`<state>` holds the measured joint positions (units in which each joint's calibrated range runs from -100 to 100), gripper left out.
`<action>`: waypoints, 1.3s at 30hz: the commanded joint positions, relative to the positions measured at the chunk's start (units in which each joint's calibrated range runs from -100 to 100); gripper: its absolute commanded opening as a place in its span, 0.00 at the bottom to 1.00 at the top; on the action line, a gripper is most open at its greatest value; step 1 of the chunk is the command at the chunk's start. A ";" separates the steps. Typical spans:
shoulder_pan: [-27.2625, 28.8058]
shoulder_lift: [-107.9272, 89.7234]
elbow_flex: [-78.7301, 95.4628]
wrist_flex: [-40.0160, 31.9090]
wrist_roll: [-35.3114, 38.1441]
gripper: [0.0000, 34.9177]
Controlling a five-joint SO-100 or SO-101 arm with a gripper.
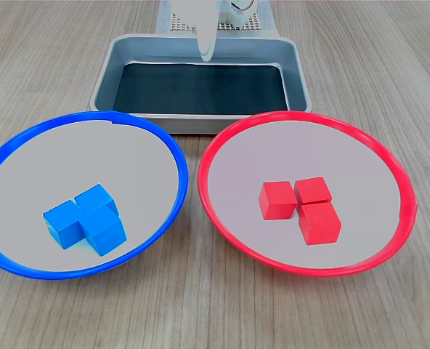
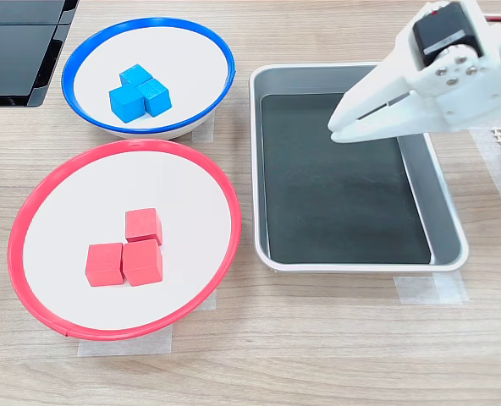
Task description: Resolve any anomalies and move all blocks to matching dishes
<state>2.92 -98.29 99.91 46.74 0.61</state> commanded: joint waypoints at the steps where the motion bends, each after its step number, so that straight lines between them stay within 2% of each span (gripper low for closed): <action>1: -0.14 -0.77 0.09 0.68 -1.37 0.00; 39: -0.80 -0.77 0.09 0.68 -0.98 0.01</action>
<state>2.04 -98.72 99.91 47.23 -0.51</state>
